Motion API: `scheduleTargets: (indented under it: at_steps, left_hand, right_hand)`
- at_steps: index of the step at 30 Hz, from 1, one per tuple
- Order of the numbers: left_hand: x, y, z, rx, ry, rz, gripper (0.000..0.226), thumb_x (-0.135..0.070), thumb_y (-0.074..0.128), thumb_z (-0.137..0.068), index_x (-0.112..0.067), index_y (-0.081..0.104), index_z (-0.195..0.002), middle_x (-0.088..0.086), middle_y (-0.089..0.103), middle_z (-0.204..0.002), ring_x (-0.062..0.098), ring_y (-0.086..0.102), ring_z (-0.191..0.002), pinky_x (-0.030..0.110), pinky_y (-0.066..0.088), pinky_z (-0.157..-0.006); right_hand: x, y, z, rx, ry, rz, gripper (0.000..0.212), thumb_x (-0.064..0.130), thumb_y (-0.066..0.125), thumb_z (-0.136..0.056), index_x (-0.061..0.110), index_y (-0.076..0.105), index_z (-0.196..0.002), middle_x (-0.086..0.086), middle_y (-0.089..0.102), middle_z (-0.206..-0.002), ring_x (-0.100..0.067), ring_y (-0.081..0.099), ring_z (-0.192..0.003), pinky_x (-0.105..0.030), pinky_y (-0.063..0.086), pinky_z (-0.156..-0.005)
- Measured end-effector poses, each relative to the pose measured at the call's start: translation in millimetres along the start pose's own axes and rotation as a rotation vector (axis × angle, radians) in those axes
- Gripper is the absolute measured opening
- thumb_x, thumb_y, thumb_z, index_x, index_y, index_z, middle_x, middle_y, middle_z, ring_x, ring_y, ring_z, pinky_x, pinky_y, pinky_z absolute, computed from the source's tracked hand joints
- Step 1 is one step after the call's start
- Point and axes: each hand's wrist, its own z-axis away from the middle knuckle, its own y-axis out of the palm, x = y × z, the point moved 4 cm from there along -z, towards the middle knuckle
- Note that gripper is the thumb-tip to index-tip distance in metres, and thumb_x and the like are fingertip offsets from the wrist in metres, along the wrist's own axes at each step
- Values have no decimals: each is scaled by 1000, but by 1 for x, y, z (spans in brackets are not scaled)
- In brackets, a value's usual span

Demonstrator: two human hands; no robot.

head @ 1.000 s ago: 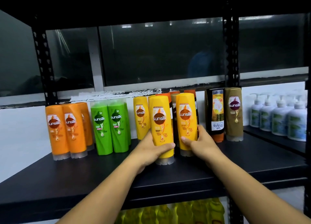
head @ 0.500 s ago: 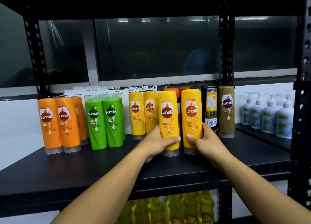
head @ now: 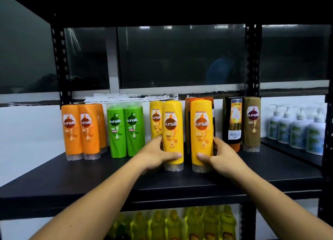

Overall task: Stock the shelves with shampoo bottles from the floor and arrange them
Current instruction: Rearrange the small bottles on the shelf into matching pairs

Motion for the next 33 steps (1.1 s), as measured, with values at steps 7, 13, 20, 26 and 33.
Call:
scheduleTargets:
  at_steps: [7, 13, 20, 26, 33]
  left_hand:
    - [18, -42, 19, -86, -36, -8, 75, -31, 91, -74, -28, 48, -136, -10, 66, -124, 3, 63, -105, 27, 52, -91]
    - [31, -54, 12, -149, -75, -83, 76, -36, 90, -74, -27, 48, -137, -8, 65, -130, 15, 62, -118, 41, 51, -105]
    - [36, -48, -20, -220, -84, -175, 71, -35, 90, -73, -22, 49, -129, -1, 67, -126, 19, 66, -112, 45, 54, -100]
    - [38, -42, -46, -252, -99, -226, 69, -32, 88, -78, -15, 47, -131, 3, 65, -128, 23, 63, -113, 36, 52, -93]
    - [61, -36, -54, -235, -102, -242, 63, -29, 84, -83, -15, 50, -134, 6, 64, -133, 24, 61, -119, 36, 50, -99]
  right_hand:
    - [33, 49, -8, 32, -51, 181, 67, 40, 77, -85, 26, 43, -141, 1, 57, -136, -23, 55, -123, -39, 46, -101]
    - [39, 82, -38, 2, 29, 200, 61, 37, 76, -86, 20, 43, -135, -5, 58, -134, -29, 55, -123, -43, 47, -102]
    - [40, 99, -72, -15, 72, 226, 59, 27, 70, -92, 8, 35, -136, -13, 52, -139, -34, 52, -128, -42, 42, -102]
    - [34, 112, -90, -95, 90, 145, 53, 15, 68, -92, 5, 33, -132, -17, 52, -136, -36, 52, -126, -43, 44, -99]
    - [18, 120, -102, -159, 77, 52, 49, 8, 58, -96, 9, 31, -137, -17, 55, -130, -35, 54, -119, -34, 40, -88]
